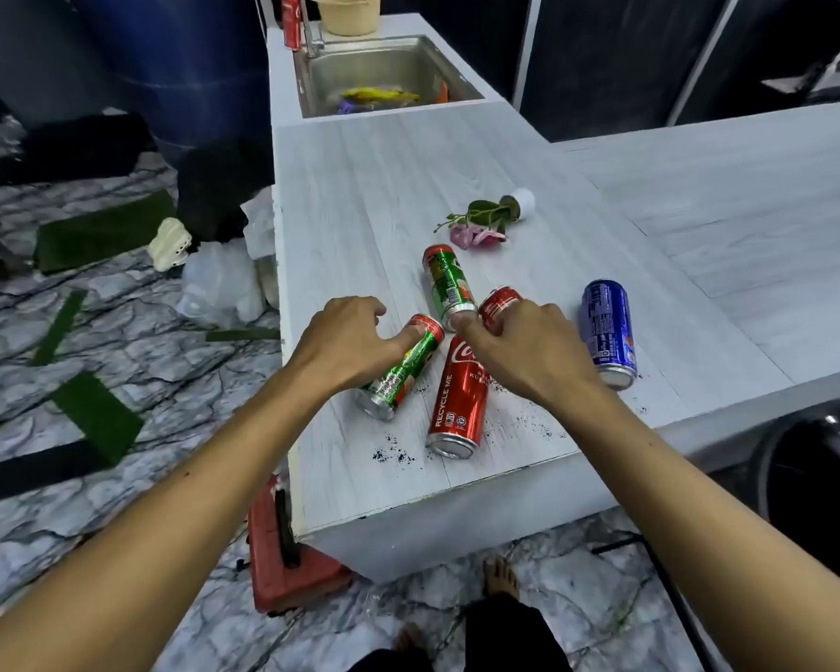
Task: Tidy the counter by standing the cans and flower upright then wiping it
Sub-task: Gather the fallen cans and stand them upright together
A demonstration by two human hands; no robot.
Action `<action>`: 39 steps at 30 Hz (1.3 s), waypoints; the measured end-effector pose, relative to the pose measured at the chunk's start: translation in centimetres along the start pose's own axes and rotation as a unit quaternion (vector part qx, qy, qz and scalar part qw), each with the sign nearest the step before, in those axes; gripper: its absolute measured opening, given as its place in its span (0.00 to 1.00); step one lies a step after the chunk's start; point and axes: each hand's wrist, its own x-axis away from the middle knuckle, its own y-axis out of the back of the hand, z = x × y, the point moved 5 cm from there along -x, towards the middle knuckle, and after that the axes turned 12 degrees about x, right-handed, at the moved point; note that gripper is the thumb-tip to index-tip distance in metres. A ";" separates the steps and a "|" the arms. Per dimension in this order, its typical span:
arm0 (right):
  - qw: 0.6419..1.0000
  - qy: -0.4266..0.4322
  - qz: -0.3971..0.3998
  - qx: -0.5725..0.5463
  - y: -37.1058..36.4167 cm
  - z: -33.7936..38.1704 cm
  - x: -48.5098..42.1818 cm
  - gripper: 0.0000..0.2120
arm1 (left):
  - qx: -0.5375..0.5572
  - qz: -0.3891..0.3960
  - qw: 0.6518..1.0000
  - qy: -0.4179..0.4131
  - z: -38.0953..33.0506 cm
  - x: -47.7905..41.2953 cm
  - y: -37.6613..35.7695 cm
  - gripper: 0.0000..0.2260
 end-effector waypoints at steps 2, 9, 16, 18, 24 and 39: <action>1.000 -0.020 0.006 0.016 -0.1 -0.1 0.2 0.30 | -0.003 0.000 1.000 0.013 0.3 -0.2 -0.1 0.37; 0.995 -0.073 0.060 0.028 -2.2 -1.3 0.9 0.33 | -0.007 0.013 0.999 0.032 1.1 -0.5 -1.2 0.39; 0.985 -0.126 0.111 -0.036 -4.2 -2.1 1.8 0.29 | -0.003 0.039 0.997 0.068 1.5 -0.6 -2.1 0.30; 0.982 -0.140 0.115 -0.055 -4.7 -2.1 1.9 0.28 | -0.001 0.048 0.996 0.074 1.7 -0.6 -2.3 0.28; 0.972 -0.161 0.135 -0.109 -6.0 -1.8 1.8 0.27 | 0.005 0.070 0.995 0.073 2.1 -0.6 -3.0 0.24; 0.944 -0.195 0.149 -0.219 -6.5 -2.2 2.1 0.21 | 0.089 0.060 0.988 0.111 3.0 0.2 -2.9 0.22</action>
